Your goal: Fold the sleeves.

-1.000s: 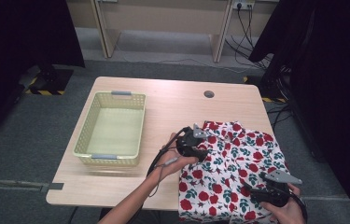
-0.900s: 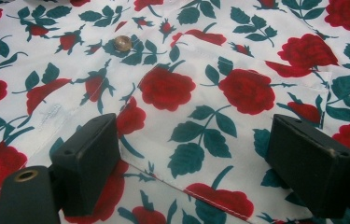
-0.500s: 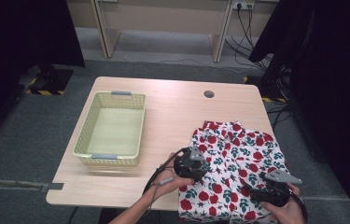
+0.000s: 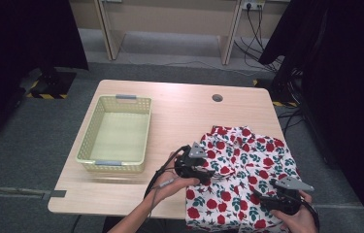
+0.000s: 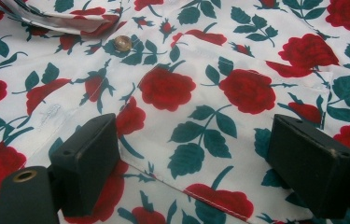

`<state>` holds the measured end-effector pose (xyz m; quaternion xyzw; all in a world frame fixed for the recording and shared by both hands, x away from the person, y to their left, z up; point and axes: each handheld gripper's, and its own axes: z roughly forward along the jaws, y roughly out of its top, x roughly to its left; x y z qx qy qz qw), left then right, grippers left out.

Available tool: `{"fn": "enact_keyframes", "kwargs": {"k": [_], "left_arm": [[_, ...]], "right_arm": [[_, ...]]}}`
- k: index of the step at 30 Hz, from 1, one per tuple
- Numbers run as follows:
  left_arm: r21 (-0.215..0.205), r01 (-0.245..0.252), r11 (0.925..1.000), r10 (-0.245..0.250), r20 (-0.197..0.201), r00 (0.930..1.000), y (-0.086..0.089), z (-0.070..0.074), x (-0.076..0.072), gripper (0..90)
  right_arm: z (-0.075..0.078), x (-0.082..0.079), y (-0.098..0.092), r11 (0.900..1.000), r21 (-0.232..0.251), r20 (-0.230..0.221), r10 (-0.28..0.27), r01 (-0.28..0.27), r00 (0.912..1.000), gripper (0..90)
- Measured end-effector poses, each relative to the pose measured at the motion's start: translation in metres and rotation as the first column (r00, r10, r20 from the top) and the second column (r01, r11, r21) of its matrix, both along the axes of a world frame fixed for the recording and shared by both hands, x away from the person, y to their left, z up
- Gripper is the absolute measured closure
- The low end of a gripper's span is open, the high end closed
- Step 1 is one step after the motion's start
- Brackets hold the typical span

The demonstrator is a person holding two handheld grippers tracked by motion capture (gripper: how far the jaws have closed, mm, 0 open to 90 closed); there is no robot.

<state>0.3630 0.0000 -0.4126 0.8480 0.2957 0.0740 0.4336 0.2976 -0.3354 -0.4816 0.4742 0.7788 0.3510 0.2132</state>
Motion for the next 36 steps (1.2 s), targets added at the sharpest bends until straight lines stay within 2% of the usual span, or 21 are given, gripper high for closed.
{"fn": "enact_keyframes", "kwargs": {"k": [2, 4, 7, 10, 15, 16, 18, 22, 26, 28, 29, 30, 31, 32, 33, 34, 36], "left_arm": [[0.008, -0.034, 0.9994, 0.034, -0.004, 0.9994, 0.007, -0.002, 0.005, 41.9], [-0.001, -0.056, 0.9985, 0.055, -0.027, 0.9981, 0.012, -0.007, 0.009, 41.9], [-0.010, -0.066, 0.9978, 0.065, -0.055, 0.9963, 0.017, -0.016, 0.010, 41.5], [0.007, -0.040, 0.9992, 0.040, -0.060, 0.9974, 0.014, -0.026, 0.000, 40.1], [0.031, -0.007, 0.9995, 0.009, -0.059, 0.9982, 0.004, -0.055, -0.021, 40.1], [0.035, -0.002, 0.9994, 0.004, -0.054, 0.9985, 0.003, -0.060, -0.025, 39.9], [0.037, -0.006, 0.9993, 0.006, -0.018, 0.9998, 0.003, -0.064, -0.031, 39.7], [0.020, -0.006, 0.9998, 0.006, 0.001, 1.0000, 0.006, -0.057, -0.037, 37.1], [-0.037, -0.005, 0.9993, 0.006, 0.035, 0.9994, 0.007, -0.041, -0.034, 33.9], [-0.074, -0.009, 0.9972, 0.011, 0.028, 0.9995, 0.005, -0.034, -0.029, 33.0], [-0.127, -0.007, 0.9918, 0.007, -0.001, 1.0000, 0.005, -0.031, -0.026, 31.9], [-0.187, -0.010, 0.9823, 0.002, -0.042, 0.9991, 0.005, -0.030, -0.022, 31.8], [-0.223, -0.017, 0.9747, 0.003, -0.065, 0.9979, 0.005, -0.028, -0.018, 32.0], [-0.237, -0.026, 0.9713, 0.011, -0.064, 0.9979, 0.004, -0.027, -0.014, 32.0], [-0.234, -0.039, 0.9714, 0.026, -0.058, 0.9980, 0.003, -0.026, -0.010, 32.0], [-0.217, -0.051, 0.9749, 0.042, -0.046, 0.9981, 0.001, -0.027, -0.006, 32.0], [-0.125, -0.078, 0.9890, 0.080, 0.009, 0.9968, -0.004, -0.032, 0.003, 32.3]], "right_arm": [[0.000, 0.000, 0.000, 1.000, 0.000, 0.003, 0.001, -0.001, 1.0000, 16.7], [0.000, 0.000, 0.000, 1.000, 0.000, 0.001, 0.000, 0.000, 1.0000, 16.7], [0.000, 0.000, 0.000, 1.000, 0.001, 0.002, 0.000, 0.000, 1.0000, 16.7], [0.000, 0.000, 0.000, 1.000, 0.000, 0.000, -0.001, 0.001, 1.0000, 16.6], [0.000, 0.000, 0.000, 1.000, 0.001, 0.003, -0.001, 0.001, 1.0000, 16.5], [0.000, 0.000, 0.000, 1.000, 0.000, 0.004, -0.001, 0.001, 1.0000, 16.5], [-0.001, 0.000, 0.000, 1.000, 0.001, 0.005, 0.000, 0.000, 1.0000, 16.5], [0.000, 0.000, 0.000, 1.000, 0.001, 0.003, 0.000, 0.000, 1.0000, 16.4], [0.000, 0.000, 0.000, 1.000, 0.001, 0.002, -0.001, 0.001, 1.0000, 16.4], [0.000, 0.000, 0.000, 1.000, 0.002, 0.002, -0.002, 0.002, 1.0000, 16.3], [0.000, 0.000, 0.000, 1.000, 0.001, 0.000, -0.002, 0.002, 1.0000, 16.3], [0.000, 0.000, 0.001, 1.000, 0.002, -0.001, -0.002, 0.002, 1.0000, 16.3], [0.000, 0.000, 0.000, 1.000, 0.002, 0.001, -0.001, 0.001, 1.0000, 16.3], [0.000, 0.000, 0.000, 1.000, 0.002, 0.002, -0.001, 0.001, 1.0000, 16.3], [0.000, 0.000, 0.000, 1.000, 0.002, 0.002, -0.001, 0.001, 1.0000, 16.3], [0.000, 0.000, 0.000, 1.000, 0.002, 0.001, -0.002, 0.002, 1.0000, 16.3], [0.000, 0.000, 0.000, 1.000, 0.002, 0.002, -0.001, 0.001, 1.0000, 16.2]]}}
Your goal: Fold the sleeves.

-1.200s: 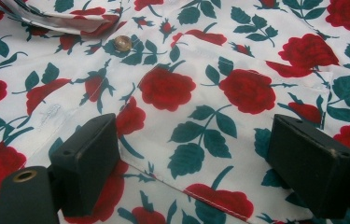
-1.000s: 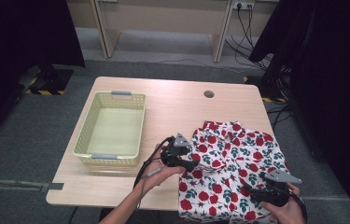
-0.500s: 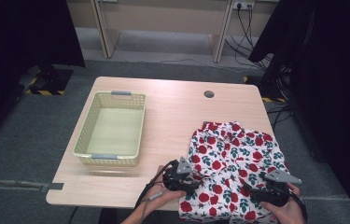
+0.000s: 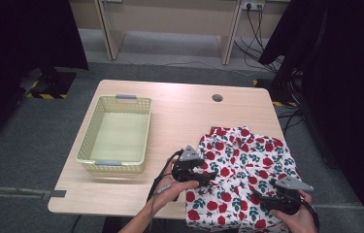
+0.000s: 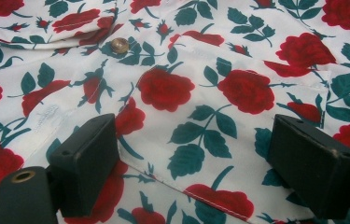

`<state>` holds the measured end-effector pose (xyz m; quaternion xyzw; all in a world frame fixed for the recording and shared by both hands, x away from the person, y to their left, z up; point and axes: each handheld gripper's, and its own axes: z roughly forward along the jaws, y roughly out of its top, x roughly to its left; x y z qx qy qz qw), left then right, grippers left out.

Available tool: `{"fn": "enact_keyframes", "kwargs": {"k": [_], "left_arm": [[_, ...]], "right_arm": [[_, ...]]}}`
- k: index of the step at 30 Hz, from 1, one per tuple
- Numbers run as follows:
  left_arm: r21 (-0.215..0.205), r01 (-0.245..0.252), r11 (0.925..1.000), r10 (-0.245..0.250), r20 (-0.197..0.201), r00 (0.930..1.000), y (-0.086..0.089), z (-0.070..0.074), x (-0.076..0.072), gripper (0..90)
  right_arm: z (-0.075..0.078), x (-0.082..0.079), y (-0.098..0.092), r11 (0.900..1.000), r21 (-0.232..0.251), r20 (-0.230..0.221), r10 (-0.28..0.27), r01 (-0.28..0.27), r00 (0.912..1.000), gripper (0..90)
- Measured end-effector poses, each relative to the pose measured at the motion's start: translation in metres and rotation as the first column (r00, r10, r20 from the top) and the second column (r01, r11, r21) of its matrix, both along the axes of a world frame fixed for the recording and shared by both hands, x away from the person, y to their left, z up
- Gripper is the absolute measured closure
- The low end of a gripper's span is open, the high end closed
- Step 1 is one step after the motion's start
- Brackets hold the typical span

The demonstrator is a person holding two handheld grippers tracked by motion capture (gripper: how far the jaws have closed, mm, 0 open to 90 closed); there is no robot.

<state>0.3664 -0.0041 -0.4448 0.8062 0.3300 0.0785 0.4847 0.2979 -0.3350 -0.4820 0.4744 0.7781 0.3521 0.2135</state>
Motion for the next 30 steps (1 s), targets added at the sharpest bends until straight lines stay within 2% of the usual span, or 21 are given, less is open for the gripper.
{"fn": "enact_keyframes", "kwargs": {"k": [1, 4, 7, 8, 10, 12, 17, 23, 25, 29, 30], "left_arm": [[0.044, -0.016, 0.9989, 0.016, 0.015, 0.9998, -0.002, -0.005, 0.005, 32.5], [0.096, -0.015, 0.9952, 0.016, -0.011, 0.9998, -0.005, -0.020, 0.018, 32.7], [0.169, -0.013, 0.9856, 0.014, -0.004, 0.9999, -0.005, -0.034, 0.021, 32.0], [0.176, -0.015, 0.9842, 0.011, 0.027, 0.9996, -0.005, -0.036, 0.020, 32.2], [0.234, -0.040, 0.9715, 0.024, 0.070, 0.9972, -0.005, -0.036, 0.018, 32.2], [0.222, -0.061, 0.9730, 0.051, 0.053, 0.9973, -0.002, -0.036, 0.017, 31.7], [0.223, -0.095, 0.9702, 0.085, 0.054, 0.9949, 0.013, -0.037, 0.014, 31.6], [0.255, -0.156, 0.9543, 0.133, 0.106, 0.9854, 0.036, -0.036, 0.008, 31.5], [0.261, -0.170, 0.9504, 0.145, 0.110, 0.9832, 0.043, -0.036, 0.007, 31.5], [0.263, -0.198, 0.9441, 0.171, 0.124, 0.9775, 0.055, -0.036, 0.005, 31.4], [0.255, -0.204, 0.9451, 0.179, 0.117, 0.9768, 0.058, -0.037, 0.004, 31.5]], "right_arm": [[0.000, 0.000, 0.000, 1.000, 0.000, 0.001, 0.000, 0.000, 1.0000, 16.2], [0.000, 0.000, 0.000, 1.000, 0.000, 0.000, 0.000, 0.000, 1.0000, 16.2], [0.000, 0.000, 0.000, 1.000, 0.001, -0.001, 0.001, -0.001, 1.0000, 16.1], [0.000, 0.000, 0.000, 1.000, 0.001, -0.005, 0.000, 0.000, 1.0000, 16.1], [0.000, 0.001, 0.001, 1.000, -0.002, -0.002, 0.000, 0.000, 1.0000, 15.7], [0.000, 0.001, 0.002, 1.000, -0.004, -0.006, -0.006, 0.006, 1.0000, 15.4], [0.001, 0.005, 0.008, 1.000, -0.005, -0.012, 0.009, -0.009, 0.9999, 15.3], [0.003, 0.012, 0.028, 0.999, -0.023, -0.038, 0.045, -0.046, 0.9982, 15.2], [0.004, 0.015, 0.035, 0.998, -0.025, -0.046, 0.051, -0.052, 0.9976, 15.0], [0.004, 0.021, 0.048, 0.996, -0.030, -0.054, 0.078, -0.079, 0.9955, 14.5], [0.005, 0.022, 0.051, 0.996, -0.029, -0.062, 0.084, -0.086, 0.9946, 14.0]]}}
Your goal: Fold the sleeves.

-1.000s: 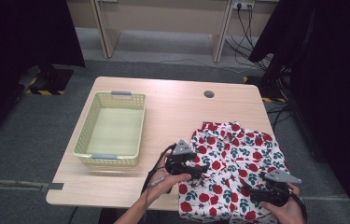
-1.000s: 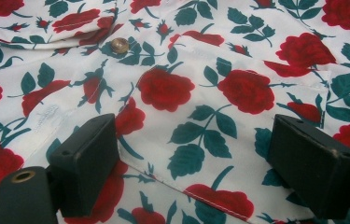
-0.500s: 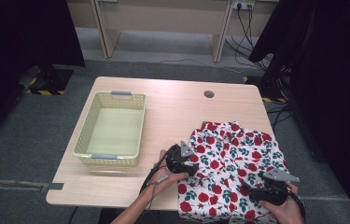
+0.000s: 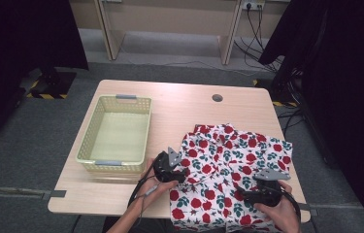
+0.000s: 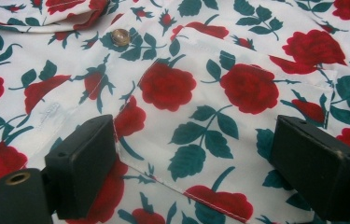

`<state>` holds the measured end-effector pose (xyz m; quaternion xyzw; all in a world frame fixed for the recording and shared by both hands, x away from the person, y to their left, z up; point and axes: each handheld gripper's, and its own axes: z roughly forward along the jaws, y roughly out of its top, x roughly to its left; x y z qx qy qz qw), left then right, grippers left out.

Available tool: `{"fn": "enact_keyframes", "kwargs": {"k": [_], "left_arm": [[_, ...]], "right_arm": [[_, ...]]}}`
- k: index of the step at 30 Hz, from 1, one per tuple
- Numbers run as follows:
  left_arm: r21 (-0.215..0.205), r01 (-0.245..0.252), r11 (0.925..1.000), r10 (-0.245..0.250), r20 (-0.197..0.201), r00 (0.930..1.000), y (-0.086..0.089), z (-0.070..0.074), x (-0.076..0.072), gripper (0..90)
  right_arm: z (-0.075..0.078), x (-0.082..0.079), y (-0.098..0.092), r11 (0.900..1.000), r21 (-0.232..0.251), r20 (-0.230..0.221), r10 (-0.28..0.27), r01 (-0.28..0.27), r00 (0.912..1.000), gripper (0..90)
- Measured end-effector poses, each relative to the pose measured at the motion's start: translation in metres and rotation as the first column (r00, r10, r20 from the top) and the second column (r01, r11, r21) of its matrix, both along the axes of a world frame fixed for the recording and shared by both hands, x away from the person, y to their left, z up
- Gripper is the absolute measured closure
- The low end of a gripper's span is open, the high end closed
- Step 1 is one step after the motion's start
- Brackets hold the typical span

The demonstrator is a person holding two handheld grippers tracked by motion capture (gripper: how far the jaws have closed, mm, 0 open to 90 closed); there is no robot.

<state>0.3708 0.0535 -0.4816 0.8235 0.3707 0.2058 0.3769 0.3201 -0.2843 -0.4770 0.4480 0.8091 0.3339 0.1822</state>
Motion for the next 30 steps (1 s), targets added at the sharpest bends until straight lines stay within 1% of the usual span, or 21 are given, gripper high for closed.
{"fn": "enact_keyframes", "kwargs": {"k": [3, 5, 7, 8, 9, 11, 13, 14, 15, 17, 18, 19, 20, 21, 22, 23, 24, 25, 26, 29, 30], "left_arm": [[-0.005, -0.019, 0.9998, 0.019, -0.007, 0.9998, 0.005, 0.000, -0.002, 31.1], [-0.017, -0.019, 0.9997, 0.019, -0.026, 0.9995, 0.008, 0.000, -0.002, 30.4], [-0.027, -0.037, 0.9990, 0.035, -0.050, 0.9981, 0.010, -0.001, 0.001, 24.1], [-0.036, -0.041, 0.9985, 0.039, -0.065, 0.9972, 0.011, 0.000, 0.002, 21.4], [-0.047, -0.039, 0.9981, 0.036, -0.060, 0.9976, 0.012, 0.000, 0.002, 19.4], [-0.087, -0.034, 0.9956, 0.030, -0.046, 0.9985, 0.013, 0.005, -0.001, 17.6], [-0.121, -0.022, 0.9923, 0.019, -0.028, 0.9994, 0.012, 0.010, -0.007, 15.1], [-0.121, -0.022, 0.9923, 0.019, -0.028, 0.9994, 0.012, 0.010, -0.007, 12.8], [-0.137, -0.004, 0.9905, 0.000, -0.031, 0.9995, 0.011, 0.013, -0.012, 10.5], [-0.163, 0.020, 0.9864, -0.028, -0.046, 0.9985, 0.011, 0.015, -0.019, 10.2], [-0.163, 0.020, 0.9864, -0.028, -0.046, 0.9985, 0.011, 0.015, -0.019, 10.0], [-0.169, 0.025, 0.9853, -0.034, -0.052, 0.9980, 0.011, 0.014, -0.022, 9.4], [-0.167, 0.027, 0.9856, -0.036, -0.054, 0.9979, 0.011, 0.013, -0.026, 9.4], [-0.157, 0.035, 0.9869, -0.043, -0.049, 0.9979, 0.011, 0.012, -0.030, 9.1], [-0.153, 0.041, 0.9874, -0.048, -0.046, 0.9978, 0.011, 0.011, -0.033, 8.9], [-0.155, 0.047, 0.9868, -0.055, -0.050, 0.9972, 0.012, 0.010, -0.037, 8.8], [-0.155, 0.047, 0.9868, -0.055, -0.050, 0.9972, 0.012, 0.010, -0.037, 8.8], [-0.138, 0.068, 0.9880, -0.077, -0.056, 0.9955, 0.014, 0.009, -0.041, 8.6], [-0.129, 0.072, 0.9890, -0.080, -0.056, 0.9952, 0.015, 0.009, -0.042, 8.1], [-0.119, 0.061, 0.9910, -0.068, -0.063, 0.9956, 0.020, 0.006, -0.044, 7.8], [-0.109, 0.061, 0.9922, -0.069, -0.069, 0.9952, 0.021, 0.006, -0.044, 7.8]], "right_arm": [[0.002, 0.003, 0.003, 1.000, -0.001, -0.016, 0.014, -0.014, 0.9998, 13.9], [0.009, 0.005, 0.000, 1.000, 0.021, 0.010, -0.002, 0.002, 0.9999, 11.9], [0.014, 0.005, -0.006, 1.000, 0.026, 0.026, -0.015, 0.014, 0.9995, 10.3], [0.017, 0.006, -0.010, 0.999, 0.023, 0.040, -0.031, 0.030, 0.9987, 10.3], [0.021, 0.007, -0.015, 0.999, 0.014, 0.053, -0.048, 0.047, 0.9974, 10.0], [0.027, 0.010, -0.026, 0.996, 0.013, 0.071, -0.089, 0.088, 0.9935, 7.8], [0.031, 0.017, -0.038, 0.991, 0.014, 0.070, -0.134, 0.133, 0.9885, 5.8], [0.031, 0.021, -0.044, 0.989, 0.008, 0.072, -0.149, 0.149, 0.9862, 5.6], [0.032, 0.025, -0.049, 0.986, 0.008, 0.069, -0.166, 0.166, 0.9837, 5.6], [0.031, 0.033, -0.059, 0.979, 0.011, 0.066, -0.202, 0.201, 0.9772, 5.7], [0.031, 0.033, -0.059, 0.979, 0.011, 0.066, -0.202, 0.201, 0.9772, 5.7], [0.030, 0.040, -0.065, 0.973, 0.014, 0.057, -0.229, 0.229, 0.9716, 5.8], [0.030, 0.040, -0.065, 0.973, 0.014, 0.057, -0.229, 0.229, 0.9716, 5.8], [0.028, 0.043, -0.068, 0.969, 0.017, 0.053, -0.246, 0.246, 0.9677, 6.1], [0.025, 0.050, -0.074, 0.958, 0.018, 0.039, -0.286, 0.286, 0.9573, 7.1], [0.024, 0.052, -0.075, 0.955, 0.016, 0.034, -0.296, 0.296, 0.9545, 7.6], [0.022, 0.054, -0.077, 0.953, 0.004, 0.032, -0.302, 0.302, 0.9526, 7.7], [0.021, 0.056, -0.077, 0.950, -0.007, 0.032, -0.311, 0.311, 0.9500, 8.1], [0.020, 0.058, -0.078, 0.947, -0.014, 0.032, -0.319, 0.319, 0.9473, 8.4], [0.018, 0.063, -0.079, 0.943, -0.019, 0.027, -0.331, 0.332, 0.9431, 10.7], [0.017, 0.066, -0.080, 0.941, -0.034, 0.028, -0.335, 0.336, 0.9419, 12.0]]}}
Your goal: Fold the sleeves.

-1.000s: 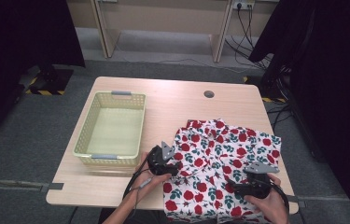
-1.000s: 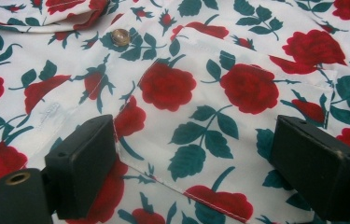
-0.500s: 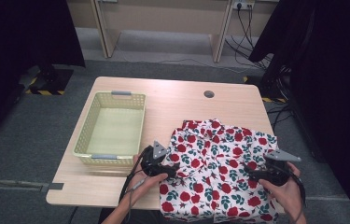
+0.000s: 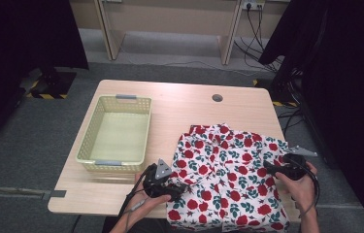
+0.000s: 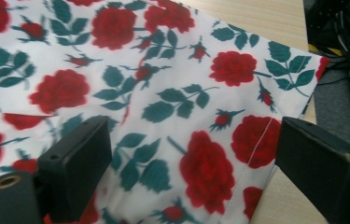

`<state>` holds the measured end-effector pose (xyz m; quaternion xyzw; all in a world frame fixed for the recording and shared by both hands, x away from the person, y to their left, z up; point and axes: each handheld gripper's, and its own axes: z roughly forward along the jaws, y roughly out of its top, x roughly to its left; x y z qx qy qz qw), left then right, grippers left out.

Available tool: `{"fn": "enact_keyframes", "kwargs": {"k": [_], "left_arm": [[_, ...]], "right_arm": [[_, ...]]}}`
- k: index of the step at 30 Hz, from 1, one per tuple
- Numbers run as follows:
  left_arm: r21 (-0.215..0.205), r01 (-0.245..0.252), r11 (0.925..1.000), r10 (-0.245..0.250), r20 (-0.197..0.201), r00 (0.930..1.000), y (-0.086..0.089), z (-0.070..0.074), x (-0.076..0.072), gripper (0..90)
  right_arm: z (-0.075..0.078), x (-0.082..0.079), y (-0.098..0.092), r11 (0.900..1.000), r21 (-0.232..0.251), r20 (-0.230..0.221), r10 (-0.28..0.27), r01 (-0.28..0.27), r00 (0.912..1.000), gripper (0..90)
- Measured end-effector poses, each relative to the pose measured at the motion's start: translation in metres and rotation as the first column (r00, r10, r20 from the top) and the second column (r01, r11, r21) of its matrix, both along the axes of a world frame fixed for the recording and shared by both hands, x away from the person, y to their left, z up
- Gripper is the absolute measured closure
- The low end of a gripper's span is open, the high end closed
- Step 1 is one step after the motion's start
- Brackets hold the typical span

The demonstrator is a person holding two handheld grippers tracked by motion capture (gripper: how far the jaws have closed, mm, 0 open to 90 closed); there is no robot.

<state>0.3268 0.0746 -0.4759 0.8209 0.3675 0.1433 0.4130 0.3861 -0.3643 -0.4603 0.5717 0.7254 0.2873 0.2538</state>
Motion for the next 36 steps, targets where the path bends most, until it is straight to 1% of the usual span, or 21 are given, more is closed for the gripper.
{"fn": "enact_keyframes", "kwargs": {"k": [2, 4, 5, 6, 8, 9, 10, 12, 15, 17, 19, 21, 23, 26, 31, 36], "left_arm": [[0.019, 0.000, 0.9998, 0.000, -0.002, 1.0000, 0.002, -0.001, 0.000, 7.6], [0.030, -0.002, 0.9995, 0.002, -0.005, 1.0000, 0.003, -0.004, 0.000, 7.5], [0.040, -0.003, 0.9992, 0.003, -0.014, 0.9999, 0.004, -0.007, 0.000, 7.5], [0.062, -0.008, 0.9980, 0.010, -0.035, 0.9993, 0.004, -0.008, 0.000, 7.6], [0.074, -0.011, 0.9972, 0.013, -0.027, 0.9995, 0.003, -0.008, -0.001, 6.5], [0.090, -0.009, 0.9959, 0.011, -0.022, 0.9997, 0.002, -0.008, -0.001, 6.5], [0.095, -0.009, 0.9955, 0.011, -0.020, 0.9997, 0.001, -0.008, -0.001, 5.9], [0.095, -0.007, 0.9954, 0.009, -0.023, 0.9997, 0.001, -0.008, -0.001, 5.3], [0.096, -0.007, 0.9954, 0.010, -0.022, 0.9997, 0.001, -0.008, -0.001, 5.1], [0.096, -0.008, 0.9954, 0.010, -0.022, 0.9997, 0.001, -0.008, -0.001, 5.1], [0.096, -0.008, 0.9954, 0.010, -0.022, 0.9997, 0.001, -0.008, -0.001, 5.1], [0.096, -0.008, 0.9954, 0.010, -0.022, 0.9997, 0.001, -0.008, -0.001, 5.1], [0.096, -0.008, 0.9953, 0.010, -0.022, 0.9997, 0.001, -0.008, -0.001, 5.1], [0.096, -0.008, 0.9954, 0.010, -0.022, 0.9997, 0.001, -0.008, -0.001, 5.1], [0.096, -0.008, 0.9953, 0.011, -0.022, 0.9997, 0.001, -0.008, -0.001, 5.0], [0.096, -0.009, 0.9953, 0.011, -0.022, 0.9997, 0.001, -0.008, -0.001, 4.9]], "right_arm": [[-0.002, 0.004, -0.001, 1.000, -0.006, -0.006, -0.021, 0.020, 0.9998, 13.9], [-0.004, 0.010, -0.004, 1.000, 0.002, -0.016, -0.030, 0.030, 0.9994, 16.9], [-0.005, 0.013, -0.004, 0.999, 0.005, -0.021, -0.038, 0.038, 0.9990, 17.9], [-0.006, 0.015, -0.005, 0.999, 0.004, -0.026, -0.043, 0.043, 0.9987, 20.1], [-0.008, 0.018, -0.008, 0.998, 0.001, -0.032, -0.055, 0.055, 0.9980, 23.1], [-0.009, 0.019, -0.009, 0.998, 0.005, -0.033, -0.064, 0.065, 0.9974, 24.9], [-0.010, 0.020, -0.010, 0.998, 0.024, -0.027, -0.063, 0.064, 0.9976, 27.6], [-0.010, 0.018, -0.010, 0.998, 0.027, -0.010, -0.053, 0.054, 0.9985, 37.5], [-0.011, 0.014, -0.008, 0.999, 0.031, 0.011, -0.013, 0.013, 0.9999, 55.6], [-0.011, 0.013, -0.008, 0.999, 0.037, 0.026, -0.009, 0.008, 0.9996, 67.2], [-0.011, 0.012, -0.010, 0.999, 0.040, 0.030, -0.012, 0.010, 0.9995, 74.5], [-0.012, 0.011, -0.012, 0.999, 0.047, 0.036, -0.003, 0.001, 0.9994, 79.4], [-0.012, 0.011, -0.012, 0.998, 0.060, 0.038, 0.011, -0.014, 0.9992, 82.8], [-0.010, 0.010, -0.010, 0.998, 0.046, 0.056, 0.037, -0.040, 0.9978, 85.0], [0.004, 0.007, -0.003, 0.997, 0.029, 0.105, 0.069, -0.073, 0.9921, 85.8], [0.017, 0.002, 0.007, 0.993, 0.013, 0.131, 0.114, -0.116, 0.9848, 86.1]]}}
